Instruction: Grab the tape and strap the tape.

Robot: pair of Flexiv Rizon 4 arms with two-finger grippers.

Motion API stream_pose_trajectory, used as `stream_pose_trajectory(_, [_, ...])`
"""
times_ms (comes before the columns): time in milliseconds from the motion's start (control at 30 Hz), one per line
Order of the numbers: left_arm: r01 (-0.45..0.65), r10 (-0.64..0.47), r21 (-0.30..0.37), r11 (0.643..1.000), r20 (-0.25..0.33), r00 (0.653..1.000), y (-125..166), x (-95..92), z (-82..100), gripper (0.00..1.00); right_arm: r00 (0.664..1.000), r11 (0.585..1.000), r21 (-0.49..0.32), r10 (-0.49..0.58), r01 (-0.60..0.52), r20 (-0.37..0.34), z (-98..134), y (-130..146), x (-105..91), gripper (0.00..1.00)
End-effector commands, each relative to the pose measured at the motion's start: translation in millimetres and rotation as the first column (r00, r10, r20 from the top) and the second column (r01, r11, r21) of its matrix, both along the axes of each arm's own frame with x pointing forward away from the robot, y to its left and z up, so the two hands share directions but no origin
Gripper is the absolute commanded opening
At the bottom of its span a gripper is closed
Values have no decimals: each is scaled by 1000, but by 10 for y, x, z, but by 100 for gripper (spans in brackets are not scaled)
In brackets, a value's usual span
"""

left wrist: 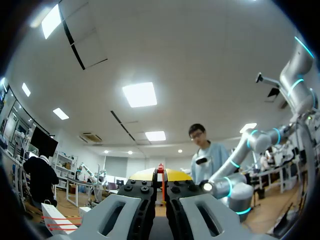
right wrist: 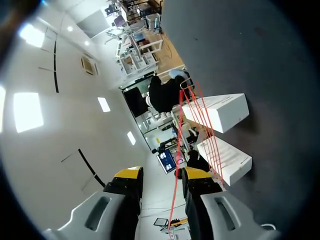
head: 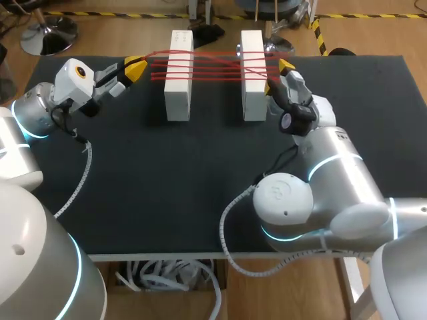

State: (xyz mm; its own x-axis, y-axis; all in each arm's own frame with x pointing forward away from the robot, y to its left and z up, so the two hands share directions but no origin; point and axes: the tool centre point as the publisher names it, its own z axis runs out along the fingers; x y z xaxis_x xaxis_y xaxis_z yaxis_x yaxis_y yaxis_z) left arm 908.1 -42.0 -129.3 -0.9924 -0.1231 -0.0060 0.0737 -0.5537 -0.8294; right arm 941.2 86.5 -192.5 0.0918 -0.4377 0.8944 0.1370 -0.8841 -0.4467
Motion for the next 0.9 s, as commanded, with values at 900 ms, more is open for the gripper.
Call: stream_pose_trajectory(900, [0,0,-1,1000,0,1000,1,-1,-2,0,986,919,-381,-36,96,163,157,169,-24,0])
